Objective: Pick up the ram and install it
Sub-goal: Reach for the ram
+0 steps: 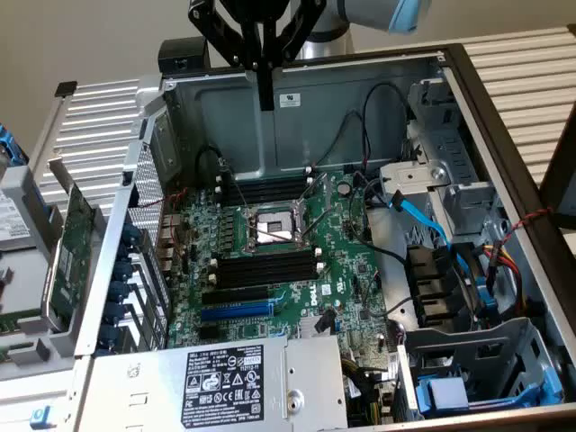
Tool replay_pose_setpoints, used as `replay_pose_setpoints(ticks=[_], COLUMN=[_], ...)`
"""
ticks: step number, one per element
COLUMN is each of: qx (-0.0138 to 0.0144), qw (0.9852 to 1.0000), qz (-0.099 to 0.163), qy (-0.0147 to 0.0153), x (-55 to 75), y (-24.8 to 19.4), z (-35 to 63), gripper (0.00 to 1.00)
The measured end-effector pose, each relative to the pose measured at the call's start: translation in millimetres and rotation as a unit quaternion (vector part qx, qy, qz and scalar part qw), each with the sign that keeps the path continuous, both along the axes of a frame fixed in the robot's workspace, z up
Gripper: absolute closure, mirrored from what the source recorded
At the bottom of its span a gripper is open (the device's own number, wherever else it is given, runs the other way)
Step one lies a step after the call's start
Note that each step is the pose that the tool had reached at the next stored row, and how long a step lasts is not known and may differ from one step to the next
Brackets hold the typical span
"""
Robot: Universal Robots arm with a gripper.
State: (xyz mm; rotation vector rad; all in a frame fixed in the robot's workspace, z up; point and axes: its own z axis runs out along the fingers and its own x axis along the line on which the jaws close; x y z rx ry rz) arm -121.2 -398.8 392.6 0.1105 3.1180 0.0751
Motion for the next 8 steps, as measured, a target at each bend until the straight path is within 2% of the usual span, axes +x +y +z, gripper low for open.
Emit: replay_pose_setpoints(ticks=[8], qx=[0.0], qw=[1.0], qz=[0.0], qy=[0.0], x=[0.0], y=[0.0], z=[0.0], gripper=[0.9])
